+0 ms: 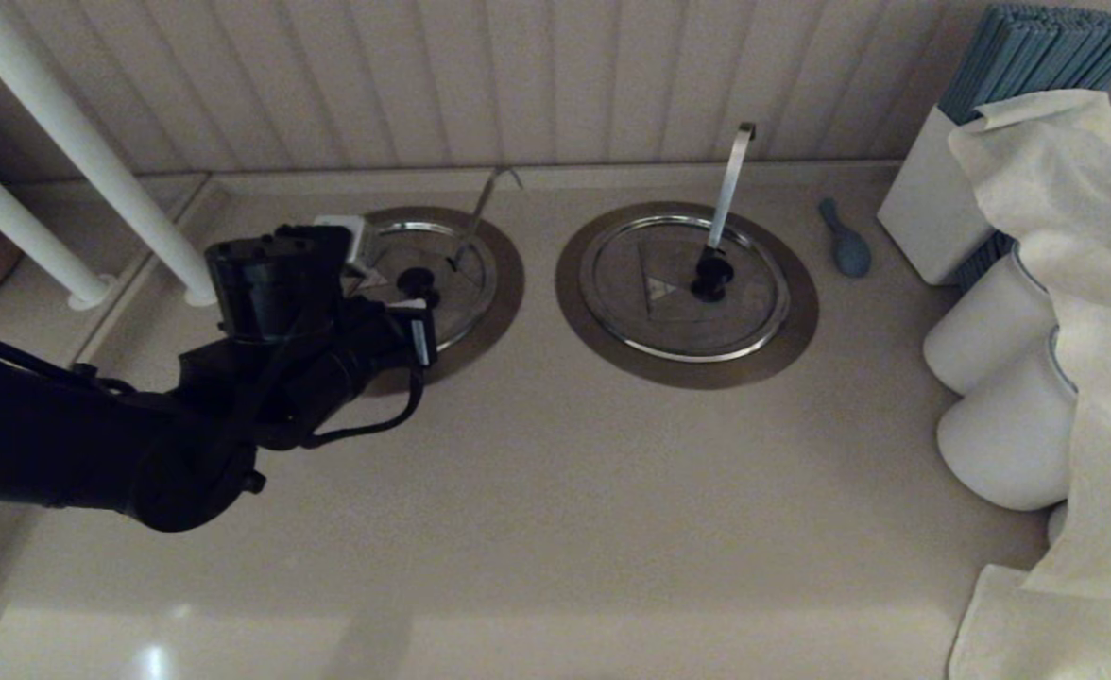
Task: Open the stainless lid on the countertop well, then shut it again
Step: Open the lid
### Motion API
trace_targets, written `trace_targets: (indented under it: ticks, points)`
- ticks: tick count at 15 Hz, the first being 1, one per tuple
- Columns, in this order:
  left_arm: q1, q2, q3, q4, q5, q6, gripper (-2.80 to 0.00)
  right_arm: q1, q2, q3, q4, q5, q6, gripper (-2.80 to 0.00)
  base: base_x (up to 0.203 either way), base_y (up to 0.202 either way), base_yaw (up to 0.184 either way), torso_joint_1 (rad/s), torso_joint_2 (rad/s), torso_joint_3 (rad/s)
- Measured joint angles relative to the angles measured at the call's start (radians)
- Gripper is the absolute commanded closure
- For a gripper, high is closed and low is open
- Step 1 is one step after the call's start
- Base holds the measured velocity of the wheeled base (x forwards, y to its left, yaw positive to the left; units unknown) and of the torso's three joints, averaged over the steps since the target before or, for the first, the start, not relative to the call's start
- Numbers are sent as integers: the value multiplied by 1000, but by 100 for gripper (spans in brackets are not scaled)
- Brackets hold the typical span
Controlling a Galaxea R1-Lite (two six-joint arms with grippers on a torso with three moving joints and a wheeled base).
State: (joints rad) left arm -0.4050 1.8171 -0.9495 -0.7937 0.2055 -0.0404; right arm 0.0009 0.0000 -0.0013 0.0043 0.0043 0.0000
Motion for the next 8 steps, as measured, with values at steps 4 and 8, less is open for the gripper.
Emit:
trace_targets:
  ticks: [4, 8]
  points:
    - [11, 51, 10, -49, -17, 6, 0, 0, 0, 0, 0, 0, 0, 0, 0, 0, 0, 0, 0, 0]
    - [20, 33, 8, -50, -18, 6, 0, 0, 0, 0, 0, 0, 0, 0, 0, 0, 0, 0, 0, 0]
